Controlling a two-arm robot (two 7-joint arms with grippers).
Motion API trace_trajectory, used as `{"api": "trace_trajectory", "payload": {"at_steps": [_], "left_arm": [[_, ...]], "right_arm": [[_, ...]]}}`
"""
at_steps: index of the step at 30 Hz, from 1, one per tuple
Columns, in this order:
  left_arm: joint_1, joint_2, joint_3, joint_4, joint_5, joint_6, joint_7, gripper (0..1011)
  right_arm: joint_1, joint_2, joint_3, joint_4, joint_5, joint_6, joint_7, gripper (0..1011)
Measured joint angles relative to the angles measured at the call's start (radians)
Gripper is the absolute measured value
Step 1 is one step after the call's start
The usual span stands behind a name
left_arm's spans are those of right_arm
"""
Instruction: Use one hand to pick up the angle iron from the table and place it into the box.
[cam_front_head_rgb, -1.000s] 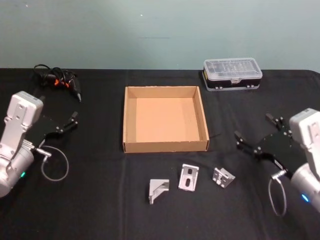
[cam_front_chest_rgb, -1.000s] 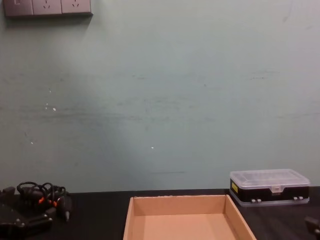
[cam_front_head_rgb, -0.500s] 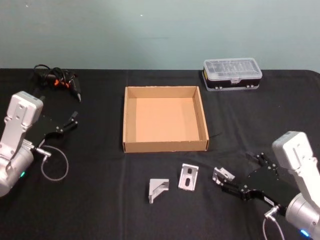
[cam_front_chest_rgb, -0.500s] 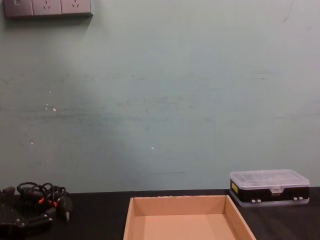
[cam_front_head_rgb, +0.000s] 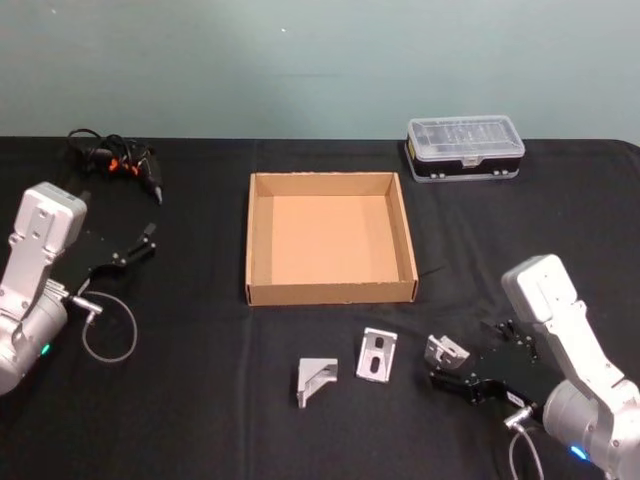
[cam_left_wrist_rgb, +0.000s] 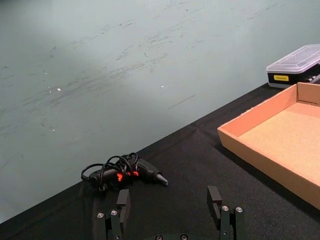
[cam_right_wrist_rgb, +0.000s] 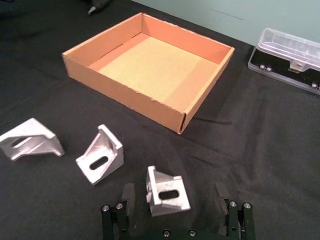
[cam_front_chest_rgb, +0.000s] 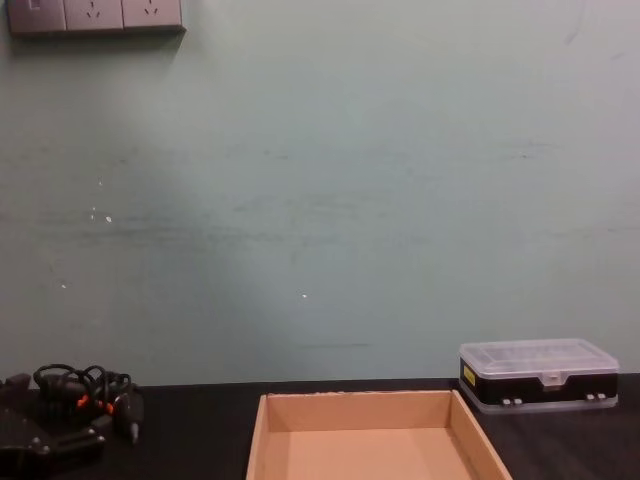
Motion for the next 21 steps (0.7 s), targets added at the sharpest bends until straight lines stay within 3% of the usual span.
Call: {"api": "trace_trajectory", "payload": {"at_steps": [14, 21], "left_arm": [[0.0, 0.0, 0.0, 0.0, 0.0, 0.0, 0.0, 1011], [0.0, 0.0, 0.0, 0.0, 0.0, 0.0, 0.0, 1011]], "right_arm": [[0.035, -0.072, -0.012, 0.047, -0.038, 0.038, 0.015, 1002], [0.034, -0.073, -0.012, 0.048, -0.039, 0.04, 0.013, 1002]]}}
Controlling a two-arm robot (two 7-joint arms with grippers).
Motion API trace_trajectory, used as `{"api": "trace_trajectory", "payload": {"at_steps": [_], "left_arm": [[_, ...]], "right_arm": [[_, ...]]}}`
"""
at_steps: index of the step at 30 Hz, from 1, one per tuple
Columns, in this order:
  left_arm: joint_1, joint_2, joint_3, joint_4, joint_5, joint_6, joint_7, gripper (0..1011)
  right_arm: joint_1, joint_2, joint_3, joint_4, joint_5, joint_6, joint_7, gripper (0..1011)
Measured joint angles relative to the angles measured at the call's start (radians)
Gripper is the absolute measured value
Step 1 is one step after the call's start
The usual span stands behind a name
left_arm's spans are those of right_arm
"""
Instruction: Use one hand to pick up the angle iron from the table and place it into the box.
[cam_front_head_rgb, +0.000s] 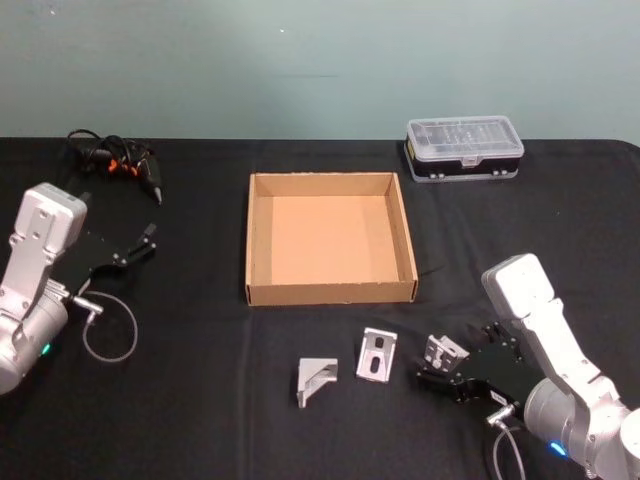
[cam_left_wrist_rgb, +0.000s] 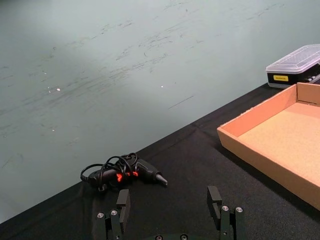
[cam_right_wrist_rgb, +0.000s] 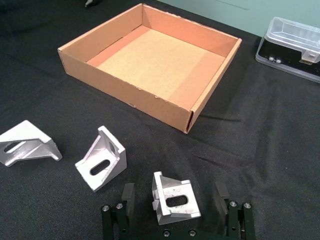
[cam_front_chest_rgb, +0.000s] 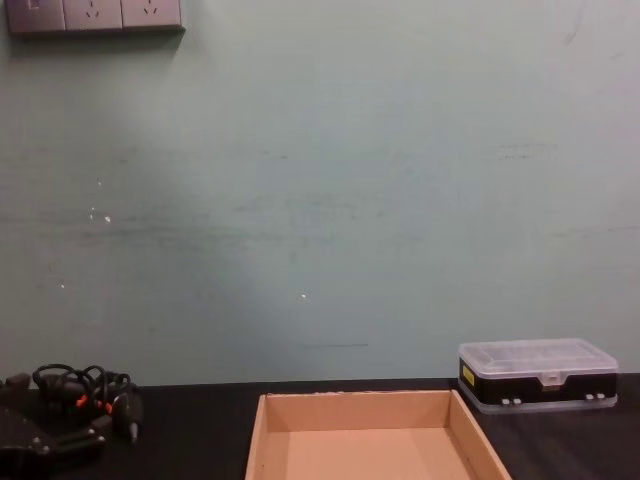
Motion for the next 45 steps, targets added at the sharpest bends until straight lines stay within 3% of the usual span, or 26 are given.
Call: {"api": "trace_trajectory", "payload": {"at_steps": [7, 12, 38, 45], "left_arm": [[0.0, 0.0, 0.0, 0.0, 0.0, 0.0, 0.0, 1011], [0.0, 0.0, 0.0, 0.0, 0.0, 0.0, 0.0, 1011], [0.0, 0.0, 0.0, 0.0, 0.0, 0.0, 0.0, 1011], [0.0, 0.0, 0.0, 0.0, 0.0, 0.0, 0.0, 1011]], "right_arm": [[0.0, 0.003, 0.0, -0.001, 0.001, -0.003, 0.0, 995], [0.0, 0.004, 0.0, -0.002, 0.002, -0.004, -0.001, 907], [0.0, 0.006, 0.0, -0.003, 0.003, -0.008, -0.001, 97], [-0.01, -0.001, 0.022, -0.02, -0.015, -0.039, 0.01, 85]]}}
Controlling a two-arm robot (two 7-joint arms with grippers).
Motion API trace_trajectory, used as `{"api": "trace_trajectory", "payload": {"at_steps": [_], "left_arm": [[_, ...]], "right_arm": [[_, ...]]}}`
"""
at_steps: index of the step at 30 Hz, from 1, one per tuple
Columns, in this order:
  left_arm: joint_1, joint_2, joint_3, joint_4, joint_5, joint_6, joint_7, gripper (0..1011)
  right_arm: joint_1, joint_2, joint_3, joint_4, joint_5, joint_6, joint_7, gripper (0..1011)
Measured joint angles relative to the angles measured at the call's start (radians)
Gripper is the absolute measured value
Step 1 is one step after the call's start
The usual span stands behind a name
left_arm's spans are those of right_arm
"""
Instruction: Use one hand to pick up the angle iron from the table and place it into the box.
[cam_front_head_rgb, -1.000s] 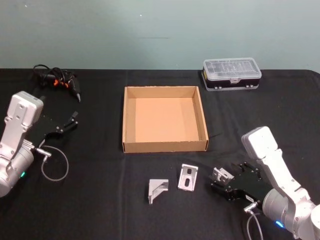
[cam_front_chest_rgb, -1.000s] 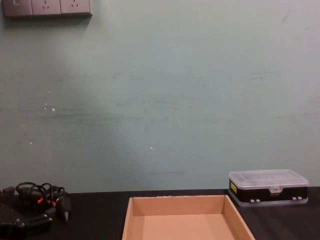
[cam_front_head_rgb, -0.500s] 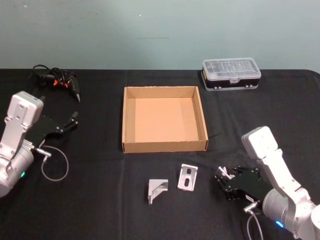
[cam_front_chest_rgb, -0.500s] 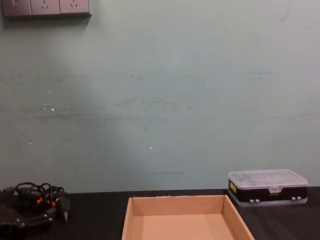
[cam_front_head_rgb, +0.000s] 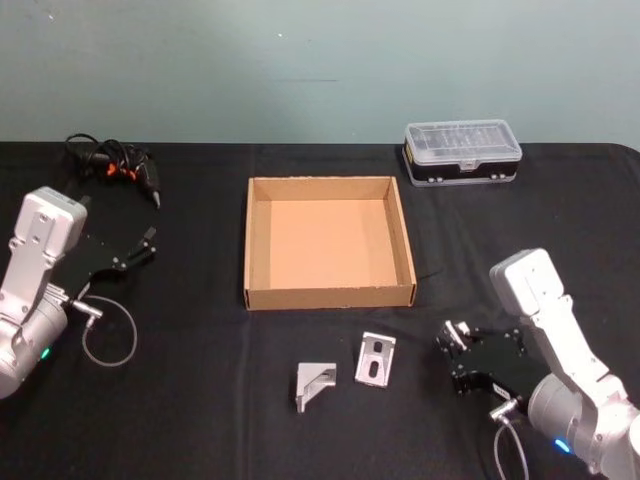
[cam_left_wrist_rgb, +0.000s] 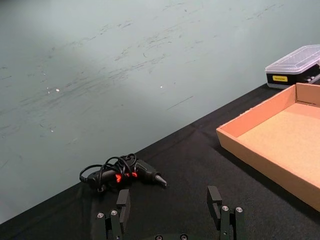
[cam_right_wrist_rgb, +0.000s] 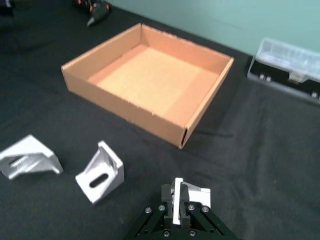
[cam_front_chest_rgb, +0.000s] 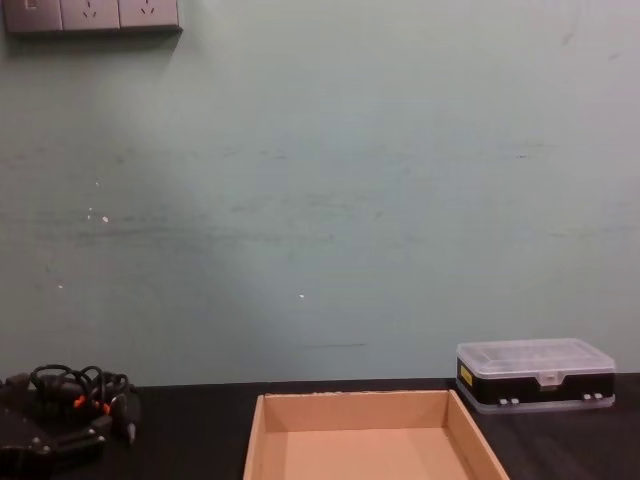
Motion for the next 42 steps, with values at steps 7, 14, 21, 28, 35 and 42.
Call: {"api": "trace_trajectory", "payload": {"at_steps": [7, 14, 21, 28, 35, 42], "left_arm": [[0.0, 0.0, 0.0, 0.0, 0.0, 0.0, 0.0, 1011], [0.0, 0.0, 0.0, 0.0, 0.0, 0.0, 0.0, 1011], [0.0, 0.0, 0.0, 0.0, 0.0, 0.0, 0.0, 1011], [0.0, 0.0, 0.0, 0.0, 0.0, 0.0, 0.0, 1011], [0.0, 0.0, 0.0, 0.0, 0.0, 0.0, 0.0, 1011], [0.0, 0.0, 0.0, 0.0, 0.0, 0.0, 0.0, 1011]], "right_arm": [[0.035, -0.013, 0.011, -0.017, -0.019, -0.002, 0.031, 85], [0.132, -0.047, -0.005, 0.017, -0.051, 0.0, 0.075, 85], [0.291, -0.127, -0.032, 0.166, -0.074, -0.004, 0.131, 85], [0.439, -0.212, -0.056, 0.358, -0.085, -0.016, 0.187, 84], [0.556, -0.294, -0.094, 0.55, -0.115, -0.03, 0.226, 84], [0.652, -0.379, -0.119, 0.735, -0.151, -0.041, 0.236, 85]]}}
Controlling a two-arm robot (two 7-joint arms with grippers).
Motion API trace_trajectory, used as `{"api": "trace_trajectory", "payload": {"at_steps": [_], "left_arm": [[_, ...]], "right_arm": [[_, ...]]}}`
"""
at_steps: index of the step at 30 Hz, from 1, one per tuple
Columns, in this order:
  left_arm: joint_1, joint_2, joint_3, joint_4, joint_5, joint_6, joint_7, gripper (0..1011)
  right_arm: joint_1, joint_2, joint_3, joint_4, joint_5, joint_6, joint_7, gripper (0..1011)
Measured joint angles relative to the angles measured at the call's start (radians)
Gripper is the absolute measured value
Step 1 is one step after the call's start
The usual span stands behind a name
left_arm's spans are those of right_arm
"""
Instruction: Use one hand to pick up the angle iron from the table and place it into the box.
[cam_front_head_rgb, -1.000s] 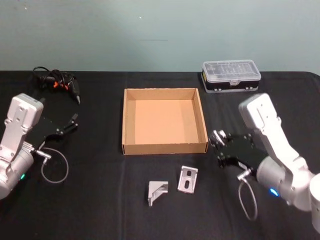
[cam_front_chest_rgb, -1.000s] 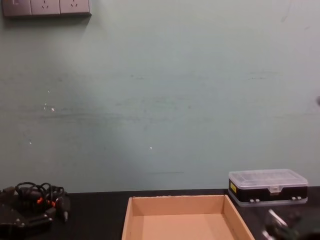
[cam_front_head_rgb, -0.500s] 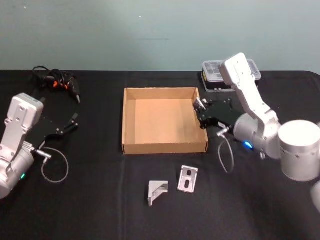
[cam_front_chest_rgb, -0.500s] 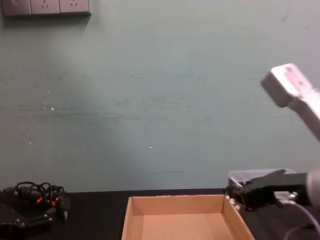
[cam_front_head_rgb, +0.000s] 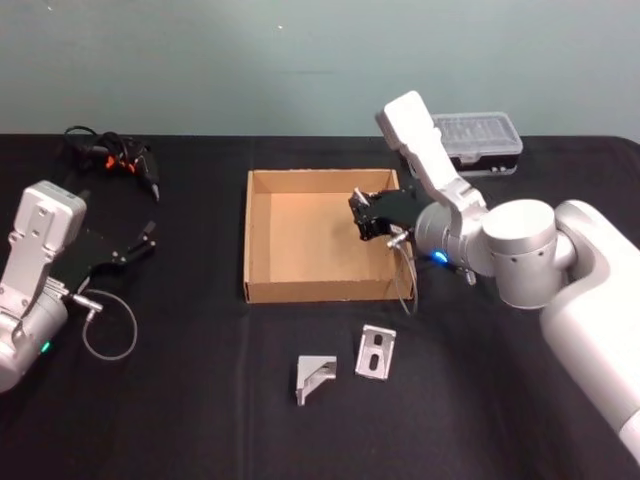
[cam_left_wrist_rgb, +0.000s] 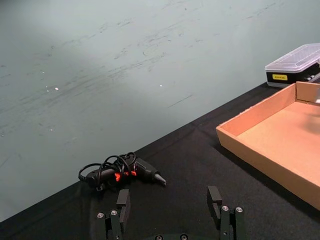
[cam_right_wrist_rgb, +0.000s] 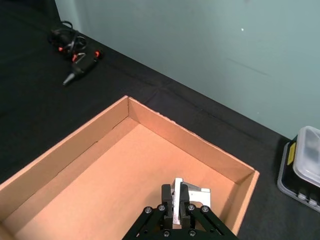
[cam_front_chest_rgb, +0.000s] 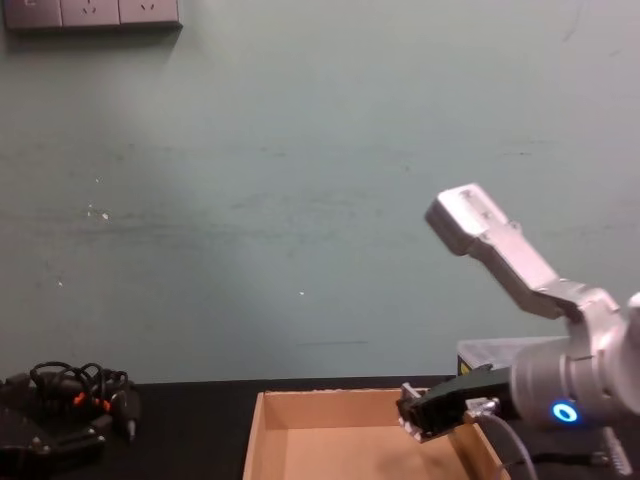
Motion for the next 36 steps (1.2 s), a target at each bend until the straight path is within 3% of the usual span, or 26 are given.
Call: {"api": "trace_trajectory", "payload": {"at_steps": [10, 19, 25, 36], "left_arm": [[0.0, 0.0, 0.0, 0.0, 0.0, 0.0, 0.0, 1011], [0.0, 0.0, 0.0, 0.0, 0.0, 0.0, 0.0, 1012], [0.0, 0.0, 0.0, 0.0, 0.0, 0.0, 0.0, 1011], [0.0, 0.0, 0.0, 0.0, 0.0, 0.0, 0.0, 1011]], "right_arm": [[0.081, -0.072, 0.008, 0.18, -0.024, -0.037, -0.001, 85], [0.083, -0.073, 0.01, 0.184, -0.025, -0.041, 0.002, 85], [0.079, -0.07, 0.01, 0.176, -0.024, -0.038, 0.001, 230], [0.077, -0.068, 0.009, 0.171, -0.023, -0.036, -0.001, 599]]}}
